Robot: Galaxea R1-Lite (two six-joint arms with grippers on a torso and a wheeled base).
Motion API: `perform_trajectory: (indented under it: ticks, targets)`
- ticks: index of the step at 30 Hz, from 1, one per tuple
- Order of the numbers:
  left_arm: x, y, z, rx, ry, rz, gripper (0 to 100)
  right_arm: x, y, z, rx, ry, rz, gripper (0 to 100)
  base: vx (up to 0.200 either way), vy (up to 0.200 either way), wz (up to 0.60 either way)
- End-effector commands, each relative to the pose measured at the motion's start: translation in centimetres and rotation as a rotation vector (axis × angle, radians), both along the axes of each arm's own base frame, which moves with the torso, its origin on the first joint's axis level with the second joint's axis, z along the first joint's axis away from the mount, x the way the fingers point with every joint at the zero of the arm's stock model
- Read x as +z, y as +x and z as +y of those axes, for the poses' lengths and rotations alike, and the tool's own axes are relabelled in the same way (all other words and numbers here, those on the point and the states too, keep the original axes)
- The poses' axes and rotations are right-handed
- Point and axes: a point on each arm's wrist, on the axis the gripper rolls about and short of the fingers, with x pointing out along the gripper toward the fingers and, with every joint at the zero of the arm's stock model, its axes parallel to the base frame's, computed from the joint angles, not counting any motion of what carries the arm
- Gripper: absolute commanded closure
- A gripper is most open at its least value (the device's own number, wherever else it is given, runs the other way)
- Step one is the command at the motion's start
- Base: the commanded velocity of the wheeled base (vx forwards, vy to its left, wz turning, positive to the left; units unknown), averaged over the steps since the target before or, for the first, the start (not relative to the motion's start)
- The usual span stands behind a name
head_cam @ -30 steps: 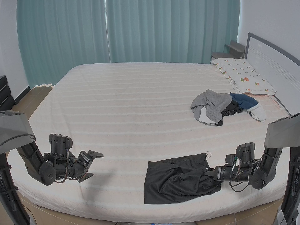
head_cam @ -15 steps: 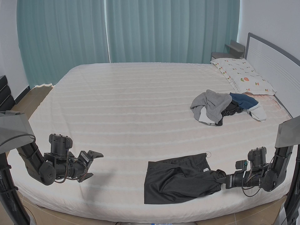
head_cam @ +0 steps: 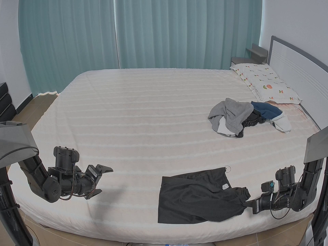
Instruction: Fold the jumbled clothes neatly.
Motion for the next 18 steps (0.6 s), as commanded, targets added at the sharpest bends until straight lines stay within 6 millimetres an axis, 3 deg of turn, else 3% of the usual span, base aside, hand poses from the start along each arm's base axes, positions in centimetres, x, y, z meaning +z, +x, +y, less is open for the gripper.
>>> perform_trajectory:
  ticks: [1, 8, 9, 18]
  targets:
    - [0.0, 0.0, 0.0, 0.0, 0.0, 0.0, 0, -0.3, -0.4, -0.2, 0.001, -0.018, 0.018, 100, 0.0, 0.0, 0.0]
    - [0.0, 0.0, 0.0, 0.0, 0.0, 0.001, 0, -1.0, 0.4, -0.8, -0.048, -0.045, 0.009, 100, 0.0, 0.0, 0.0]
    - [0.0, 0.0, 0.0, 0.0, 0.0, 0.001, 0, -0.8, 0.5, -0.9, -0.051, -0.037, 0.0, 0, 0.0, 0.0, 0.0]
    - [0.0, 0.0, 0.0, 0.0, 0.0, 0.0, 0, 2.4, 1.9, -2.3, -0.133, 0.127, -0.09, 0, 0.0, 0.0, 0.0]
